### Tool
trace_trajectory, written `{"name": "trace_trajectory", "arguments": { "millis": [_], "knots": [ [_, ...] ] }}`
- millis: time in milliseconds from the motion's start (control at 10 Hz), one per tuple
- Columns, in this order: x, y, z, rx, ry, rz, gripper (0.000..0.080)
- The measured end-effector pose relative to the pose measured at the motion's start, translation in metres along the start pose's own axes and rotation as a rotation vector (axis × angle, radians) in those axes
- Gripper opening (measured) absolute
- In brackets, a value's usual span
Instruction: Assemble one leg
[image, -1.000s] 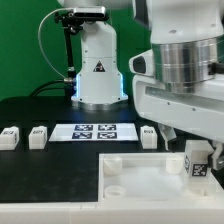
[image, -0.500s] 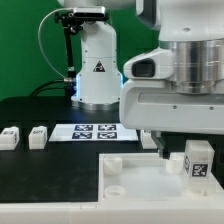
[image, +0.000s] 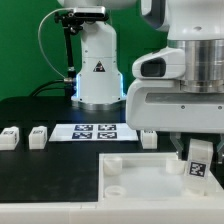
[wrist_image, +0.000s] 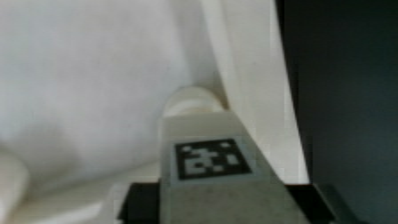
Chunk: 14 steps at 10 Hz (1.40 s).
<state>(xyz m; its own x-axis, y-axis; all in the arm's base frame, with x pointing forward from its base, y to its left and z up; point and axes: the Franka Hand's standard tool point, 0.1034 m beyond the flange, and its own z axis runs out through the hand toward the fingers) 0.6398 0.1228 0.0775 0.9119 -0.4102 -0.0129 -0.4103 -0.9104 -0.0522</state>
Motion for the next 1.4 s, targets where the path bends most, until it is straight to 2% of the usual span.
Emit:
{"name": "trace_trajectory", "arguments": {
  "millis": [200, 400, 500, 700, 900, 1100, 1200, 1300, 1400],
  "knots": [
    [0.0002, 0.0003, 0.0000, 0.003, -0.001, 0.179, 0.0294],
    [0.0004, 0.0016, 0.0012, 0.020, 0.007, 0.530, 0.0294],
    [0.0000, 0.0018, 0.0022, 0.043, 0.018, 0.696, 0.0294],
    [-0.0023, 0.0013, 0.0031, 0.118, 0.016, 0.997, 0.0294],
    [-0.0050, -0.0027, 0.0035, 0.131, -0.001, 1.099, 0.0295],
    [-0.0045, -0.0013, 0.0048, 0.126, 0.009, 0.950, 0.0295],
    [-0.0044, 0.0010, 0.0062, 0.108, 0.014, 0.772, 0.0453],
    [-0.0067, -0.0013, 0.0046, 0.077, 0.016, 0.637, 0.0581],
    [-0.0076, -0.0027, 0.0044, 0.067, 0.027, 0.526, 0.0581]
  ]
}}
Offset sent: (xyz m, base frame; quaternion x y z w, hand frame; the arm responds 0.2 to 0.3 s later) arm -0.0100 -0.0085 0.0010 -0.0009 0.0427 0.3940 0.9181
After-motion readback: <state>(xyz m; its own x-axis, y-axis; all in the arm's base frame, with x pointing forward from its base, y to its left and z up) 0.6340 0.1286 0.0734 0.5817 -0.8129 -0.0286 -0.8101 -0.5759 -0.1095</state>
